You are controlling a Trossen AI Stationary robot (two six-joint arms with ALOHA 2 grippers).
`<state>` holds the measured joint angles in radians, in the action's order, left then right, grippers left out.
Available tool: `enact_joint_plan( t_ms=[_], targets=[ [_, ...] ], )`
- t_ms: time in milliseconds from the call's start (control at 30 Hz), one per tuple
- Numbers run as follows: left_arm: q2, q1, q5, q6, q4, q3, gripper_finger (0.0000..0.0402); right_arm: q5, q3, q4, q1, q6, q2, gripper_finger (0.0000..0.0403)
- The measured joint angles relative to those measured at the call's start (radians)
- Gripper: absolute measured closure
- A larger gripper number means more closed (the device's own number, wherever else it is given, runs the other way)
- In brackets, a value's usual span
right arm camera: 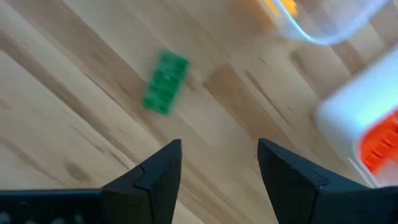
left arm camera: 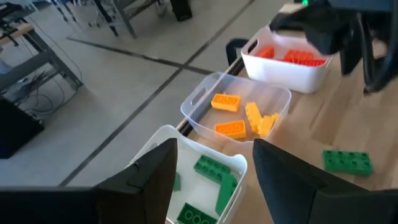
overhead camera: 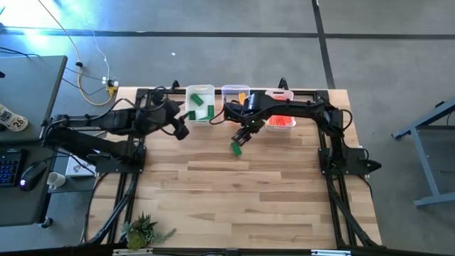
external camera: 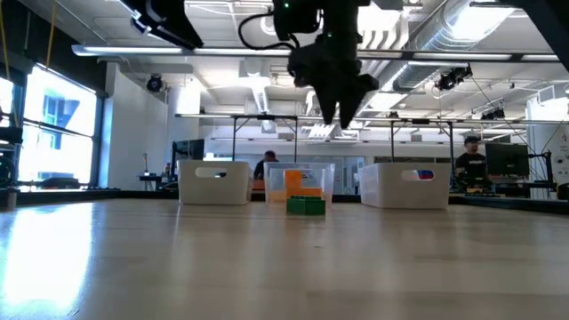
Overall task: Sort & place blocks by color
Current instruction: Put the green game piece into the left white bin
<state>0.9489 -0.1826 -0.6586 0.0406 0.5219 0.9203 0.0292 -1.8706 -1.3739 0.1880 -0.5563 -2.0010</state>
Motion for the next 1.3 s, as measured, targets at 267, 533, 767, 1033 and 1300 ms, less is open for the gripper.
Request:
enact_joint_plan(
  t_ms=[267,533,767,1033,1300],
  targets=[
    [-0.101,0.000,0.000,0.000,0.014,0.000,0.0202,0.003,0.000,0.149,-0.044,-0.110,0.000,0.0205],
    [-0.156,0.000,0.000,0.000,0.030,0.000,0.0202,0.091,0.002,0.185,-0.079,-0.225,-0.018,0.0205],
    [-0.161,0.000,0.000,0.008,0.043,0.000,0.0202,0.102,0.002,0.195,-0.086,-0.247,-0.086,0.0205],
    [-0.160,0.000,0.003,0.008,0.043,0.000,0.0202,0.090,0.002,0.218,-0.086,-0.286,-0.164,0.0205],
    [-0.160,0.000,0.003,0.008,0.043,0.000,0.0202,0.092,0.002,0.243,-0.091,-0.313,-0.229,0.0205]
  ],
)
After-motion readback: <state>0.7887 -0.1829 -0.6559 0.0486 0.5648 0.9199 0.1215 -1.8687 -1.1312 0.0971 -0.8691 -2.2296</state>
